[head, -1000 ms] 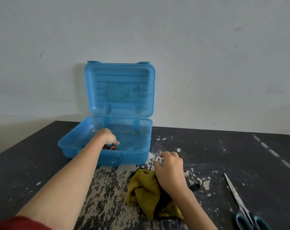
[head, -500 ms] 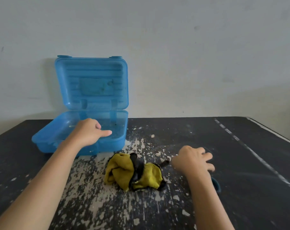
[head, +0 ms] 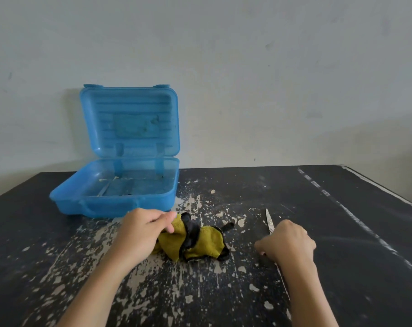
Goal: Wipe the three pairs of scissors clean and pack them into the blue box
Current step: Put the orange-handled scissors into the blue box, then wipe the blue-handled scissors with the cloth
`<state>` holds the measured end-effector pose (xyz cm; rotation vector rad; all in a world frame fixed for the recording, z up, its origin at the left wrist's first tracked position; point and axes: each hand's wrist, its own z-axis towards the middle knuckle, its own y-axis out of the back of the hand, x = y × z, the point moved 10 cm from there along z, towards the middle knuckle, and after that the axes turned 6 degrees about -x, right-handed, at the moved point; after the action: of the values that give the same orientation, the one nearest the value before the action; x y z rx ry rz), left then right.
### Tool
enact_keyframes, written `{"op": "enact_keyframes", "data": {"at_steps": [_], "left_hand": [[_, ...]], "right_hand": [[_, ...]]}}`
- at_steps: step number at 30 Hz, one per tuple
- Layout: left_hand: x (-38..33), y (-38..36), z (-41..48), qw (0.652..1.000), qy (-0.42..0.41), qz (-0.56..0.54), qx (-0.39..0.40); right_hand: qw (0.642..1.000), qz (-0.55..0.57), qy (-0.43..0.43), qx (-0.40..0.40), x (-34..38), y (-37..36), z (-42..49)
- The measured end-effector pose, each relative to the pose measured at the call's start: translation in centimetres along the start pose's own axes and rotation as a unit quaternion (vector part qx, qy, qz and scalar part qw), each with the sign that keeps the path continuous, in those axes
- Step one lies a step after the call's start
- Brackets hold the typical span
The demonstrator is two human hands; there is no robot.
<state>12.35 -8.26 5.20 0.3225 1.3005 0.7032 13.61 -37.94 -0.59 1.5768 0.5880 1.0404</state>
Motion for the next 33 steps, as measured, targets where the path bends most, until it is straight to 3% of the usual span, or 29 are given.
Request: {"op": "enact_keyframes", "data": {"at_steps": [5,8,11,13,15,21,26,29,33], "left_hand": [[0.1,0.1,-0.5,0.999,-0.002,-0.025,-0.043],[1.6,0.2,-0.6,0.989,0.073,-0.116,-0.05],[2.2,-1.5,-1.2,0.953,0.154,-0.262,0.015],[1.9,-3.1,-1.7,0.932,0.186,-0.298,0.086],[1.7,-3.6,-2.0,0.916,0.201,-0.331,0.105],[3.8,-2.4,-1.6,0.904,0.214,-0.366,0.055],[3.9,-2.3,-1.4,0.913,0.212,-0.342,0.067],[4.0,-2.1,-1.3,0.916,0.213,-0.332,0.079],[4.8,-1.5,-0.3,0.927,0.215,-0.3,0.071]], "right_hand": [[0.988,0.113,0.103,-0.037,5.2,2.9,-2.4],[0.965,0.164,0.199,-0.038,9.8,4.2,-5.6],[0.939,0.2,0.28,-0.026,13.5,3.9,-8.8],[0.925,0.21,0.316,-0.025,15.2,3.1,-10.2],[0.917,0.218,0.333,-0.017,16.0,2.1,-10.7],[0.882,0.347,0.309,0.074,15.9,0.8,-9.9],[0.883,0.338,0.316,0.083,16.2,-0.7,-9.2],[0.882,0.327,0.332,0.07,16.3,-0.4,-8.9],[0.88,0.287,0.379,-0.008,16.2,1.5,-8.1]]}}
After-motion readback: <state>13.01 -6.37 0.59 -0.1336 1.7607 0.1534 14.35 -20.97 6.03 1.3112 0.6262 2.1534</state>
